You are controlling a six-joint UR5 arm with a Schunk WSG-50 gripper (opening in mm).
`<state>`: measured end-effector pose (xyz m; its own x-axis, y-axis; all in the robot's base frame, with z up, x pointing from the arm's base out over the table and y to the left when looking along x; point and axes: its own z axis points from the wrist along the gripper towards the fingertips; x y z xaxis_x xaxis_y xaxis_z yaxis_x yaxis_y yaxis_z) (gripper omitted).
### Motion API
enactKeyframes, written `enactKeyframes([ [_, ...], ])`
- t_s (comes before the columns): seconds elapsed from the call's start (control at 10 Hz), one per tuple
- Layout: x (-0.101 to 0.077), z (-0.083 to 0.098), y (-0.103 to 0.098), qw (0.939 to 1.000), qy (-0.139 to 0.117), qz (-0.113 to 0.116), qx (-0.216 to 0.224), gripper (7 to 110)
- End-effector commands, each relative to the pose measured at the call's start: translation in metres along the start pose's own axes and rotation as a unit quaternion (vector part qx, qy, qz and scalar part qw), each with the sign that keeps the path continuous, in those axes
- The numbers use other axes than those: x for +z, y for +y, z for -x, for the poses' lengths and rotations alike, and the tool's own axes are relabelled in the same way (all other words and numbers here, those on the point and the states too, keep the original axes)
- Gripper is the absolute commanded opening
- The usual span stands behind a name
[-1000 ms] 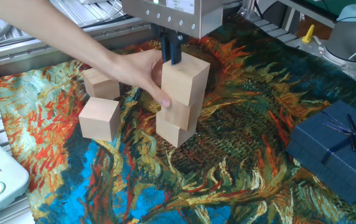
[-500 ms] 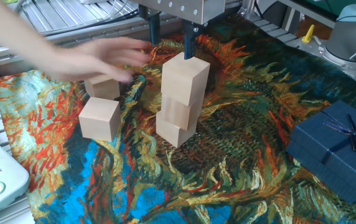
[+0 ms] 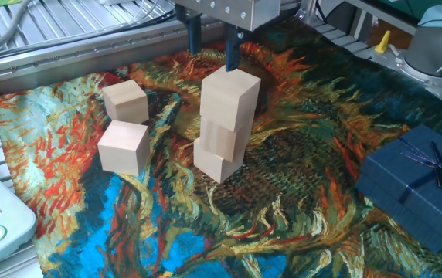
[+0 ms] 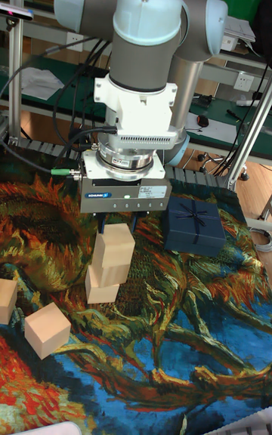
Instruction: Stack the blocks in a vertical line of five
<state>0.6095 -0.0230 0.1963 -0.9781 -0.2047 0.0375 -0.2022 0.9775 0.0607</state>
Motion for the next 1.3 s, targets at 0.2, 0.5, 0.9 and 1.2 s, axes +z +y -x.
enactKeyframes([
  [0.2, -0.005, -0.006, 0.008, 0.9993, -0.008, 0.013, 0.035, 22],
  [0.5, -0.008, -0.005, 0.017, 0.9988, -0.019, 0.028, 0.037, 7],
  [0.9, 0.001, -0.021, 0.041, 0.9981, -0.008, 0.042, 0.045, 7],
  [1.2, 0.006, -0.030, 0.051, 0.9979, -0.010, 0.042, 0.049, 7],
])
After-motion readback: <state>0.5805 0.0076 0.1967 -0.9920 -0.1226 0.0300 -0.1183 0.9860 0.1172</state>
